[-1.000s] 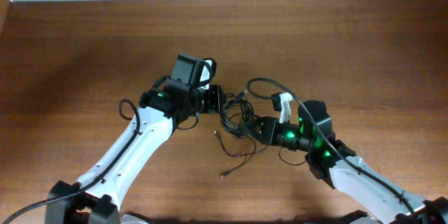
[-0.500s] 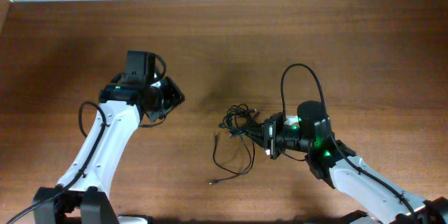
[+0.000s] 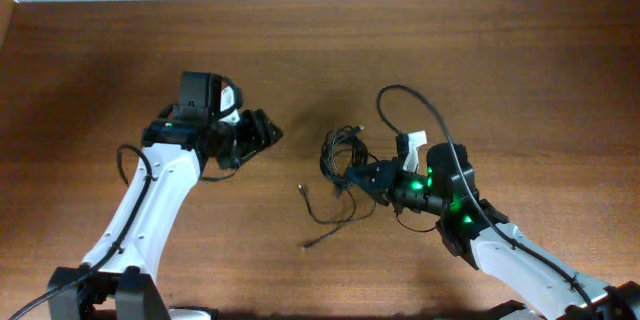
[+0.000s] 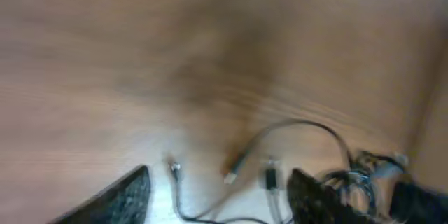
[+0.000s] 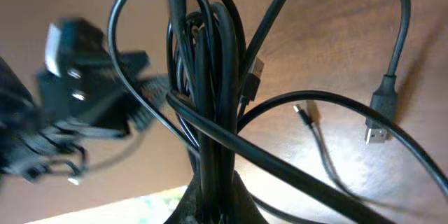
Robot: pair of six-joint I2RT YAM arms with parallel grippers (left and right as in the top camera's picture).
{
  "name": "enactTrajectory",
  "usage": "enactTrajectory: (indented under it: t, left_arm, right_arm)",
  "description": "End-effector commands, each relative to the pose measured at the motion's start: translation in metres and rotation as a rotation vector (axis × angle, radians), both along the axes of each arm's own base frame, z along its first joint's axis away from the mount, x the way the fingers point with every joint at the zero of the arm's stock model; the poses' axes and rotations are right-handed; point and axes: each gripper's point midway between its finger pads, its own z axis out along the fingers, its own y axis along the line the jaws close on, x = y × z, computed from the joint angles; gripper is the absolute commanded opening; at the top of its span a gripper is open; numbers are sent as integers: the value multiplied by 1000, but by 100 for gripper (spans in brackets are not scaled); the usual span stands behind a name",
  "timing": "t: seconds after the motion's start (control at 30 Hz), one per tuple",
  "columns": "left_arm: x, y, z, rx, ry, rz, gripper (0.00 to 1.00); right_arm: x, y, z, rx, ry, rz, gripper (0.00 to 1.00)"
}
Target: Untangle cables
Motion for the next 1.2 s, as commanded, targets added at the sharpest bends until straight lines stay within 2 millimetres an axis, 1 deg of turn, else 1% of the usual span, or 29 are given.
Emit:
enactTrajectory:
  t: [0.0,0.03,0.07,0.1,0.17,0.23,0.37,0.4,0.43,0.47,0.53,0.57,0.6,0.67,0.7,0.73,0.77,0.9,0.93,1.0,1.07,1.13,1.17]
  left_arm:
    - [7,-38,38,-153,-251,-305,37]
    - [11,-39,41,-148,-283,-320,27]
    - [11,-40,42,-140,-304,-337,10]
    - [10,-41,42,-138,-316,-357,0]
    - [2,-56,51,-186,-371,-457,0]
    - [-6,-77,65,-243,-456,-573,2]
    - [-14,-115,82,-278,-575,-703,4]
    - [-17,-127,86,-277,-610,-736,11]
    - [-17,-134,85,-255,-629,-749,17]
    - [-16,-138,83,-226,-633,-747,21]
    - [-13,-146,75,-143,-641,-738,21]
    - [-14,-154,76,-126,-662,-750,21]
    - [-17,-163,80,-135,-693,-771,23]
    - [-16,-172,85,-117,-739,-778,21]
    - [-10,-173,83,-72,-749,-757,20]
    - [-3,-171,76,-11,-747,-727,21]
    - [0,-170,72,11,-740,-716,23]
    - [7,-173,44,35,-683,-717,25]
    - [12,-173,26,52,-651,-713,28]
    - [14,-174,12,51,-612,-710,30]
    - [13,-174,0,53,-577,-712,30]
    - [12,-173,-3,54,-567,-713,22]
    - [12,-173,-3,54,-567,-713,14]
  right_arm:
    - [3,1,4,-126,-276,104,4]
    - [3,1,4,-146,-319,122,4]
    - [3,1,4,-164,-357,139,4]
    - [2,1,4,-183,-399,161,4]
    - [0,0,-2,-223,-433,194,4]
    - [0,-4,-9,-247,-408,183,4]
    - [-1,-6,-14,-261,-386,179,4]
    - [-1,-6,-14,-260,-385,180,4]
    - [-2,-5,-13,-258,-385,182,4]
    - [-3,-5,-13,-253,-385,189,4]
    - [-5,-3,-12,-243,-384,200,4]
    - [-5,-3,-12,-244,-383,199,4]
    - [-5,-3,-12,-244,-384,199,4]
    - [-5,-3,-12,-243,-383,200,4]
    - [-5,-3,-12,-239,-380,201,4]
    - [-6,-2,-12,-234,-380,207,4]
    - [-7,-2,-11,-231,-379,209,4]
    - [-8,-1,-11,-227,-379,215,4]
    - [-8,-1,-11,-227,-379,215,4]
    - [-8,-1,-11,-227,-379,215,4]
    - [-8,-1,-11,-227,-378,215,4]
    - [-8,-1,-11,-227,-379,215,4]
    - [-8,-1,-11,-228,-379,215,4]
